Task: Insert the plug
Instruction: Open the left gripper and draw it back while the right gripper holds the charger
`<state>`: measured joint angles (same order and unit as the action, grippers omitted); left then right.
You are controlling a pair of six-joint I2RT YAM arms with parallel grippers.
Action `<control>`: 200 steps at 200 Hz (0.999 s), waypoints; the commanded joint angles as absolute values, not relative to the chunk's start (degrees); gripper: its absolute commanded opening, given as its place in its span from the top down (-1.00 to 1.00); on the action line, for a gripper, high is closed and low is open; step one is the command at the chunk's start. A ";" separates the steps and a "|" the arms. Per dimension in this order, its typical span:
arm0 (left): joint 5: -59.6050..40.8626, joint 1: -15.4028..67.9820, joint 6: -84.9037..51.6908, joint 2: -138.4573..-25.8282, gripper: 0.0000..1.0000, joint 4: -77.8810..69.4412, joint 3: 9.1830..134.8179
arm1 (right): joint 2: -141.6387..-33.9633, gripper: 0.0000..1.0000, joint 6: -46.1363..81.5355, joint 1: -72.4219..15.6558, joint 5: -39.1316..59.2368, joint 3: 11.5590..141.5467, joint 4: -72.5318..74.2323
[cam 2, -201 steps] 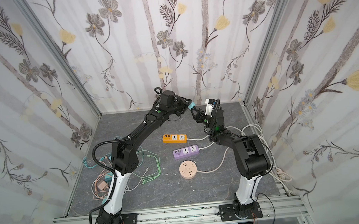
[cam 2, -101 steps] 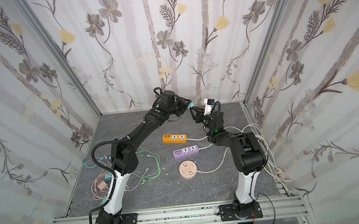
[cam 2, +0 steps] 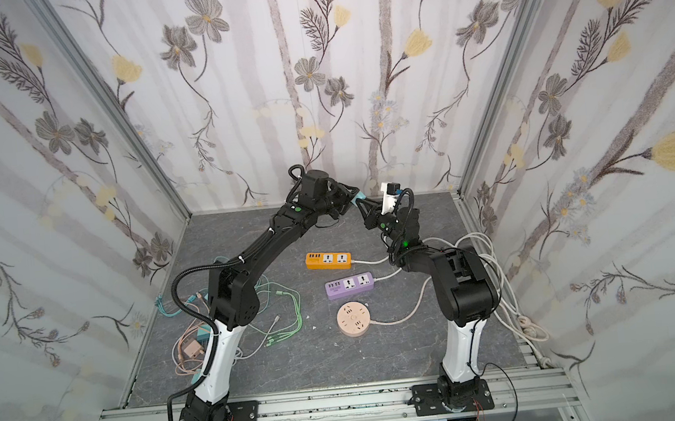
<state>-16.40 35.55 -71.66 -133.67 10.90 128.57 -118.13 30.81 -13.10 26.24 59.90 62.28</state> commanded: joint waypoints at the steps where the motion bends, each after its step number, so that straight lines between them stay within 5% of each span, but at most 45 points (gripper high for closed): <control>1: -18.44 35.85 -72.38 -132.54 1.00 7.98 127.65 | -116.47 1.00 30.68 -13.24 27.56 60.25 62.16; 8: -18.39 35.82 -71.68 -132.18 0.95 8.08 127.30 | -115.68 1.00 30.03 -13.23 27.34 60.13 60.57; 21: -17.77 35.75 -69.65 -131.40 0.07 8.76 126.54 | -114.26 1.00 28.46 -13.19 27.88 59.99 57.69; 28: -17.09 35.76 -68.58 -130.93 -0.16 9.39 126.11 | -113.58 1.00 27.84 -13.07 28.39 60.21 55.65; 87: -14.60 34.97 -62.52 -128.72 -0.99 13.05 124.53 | -111.61 1.00 24.26 -12.04 32.79 62.90 44.18; 200: 2.48 25.66 -41.26 -100.93 -1.00 17.26 87.47 | -113.22 1.00 -2.27 -12.12 38.53 80.62 -0.95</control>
<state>-3.97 26.94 -45.98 -105.47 15.68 92.71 -112.33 7.09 -12.03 36.07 77.76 9.76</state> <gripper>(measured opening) 0.997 0.234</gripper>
